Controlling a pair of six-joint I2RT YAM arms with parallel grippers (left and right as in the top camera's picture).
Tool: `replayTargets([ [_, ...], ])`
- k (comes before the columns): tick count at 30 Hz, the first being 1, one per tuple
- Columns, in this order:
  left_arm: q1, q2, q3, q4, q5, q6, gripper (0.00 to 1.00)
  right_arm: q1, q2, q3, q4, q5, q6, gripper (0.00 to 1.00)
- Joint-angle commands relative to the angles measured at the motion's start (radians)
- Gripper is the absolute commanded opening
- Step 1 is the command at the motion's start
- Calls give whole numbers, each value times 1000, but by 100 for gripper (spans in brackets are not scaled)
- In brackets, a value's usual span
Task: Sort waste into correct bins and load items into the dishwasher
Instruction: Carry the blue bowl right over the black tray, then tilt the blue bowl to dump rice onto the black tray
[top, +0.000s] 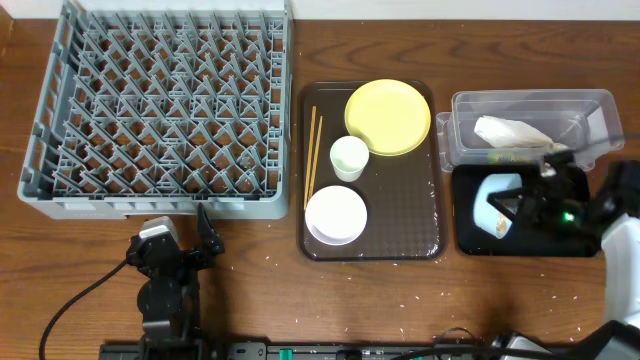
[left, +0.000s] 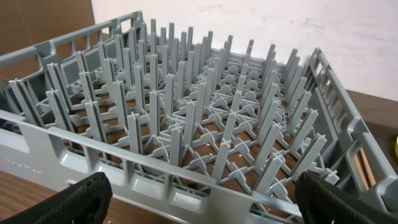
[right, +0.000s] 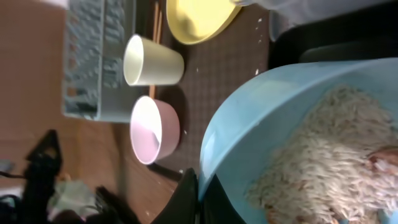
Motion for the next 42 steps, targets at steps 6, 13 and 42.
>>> replayTargets([
  [6,3,-5,-24,-14,-5,-2,95,-197,28,-94,46,-273,-38,1],
  [13,3,-5,-24,-14,-5,-2,95,-281,82,-95,80,-393,-34,1],
  [42,3,-5,-24,-14,-5,-2,95,-407,141,-95,251,-558,389,1],
])
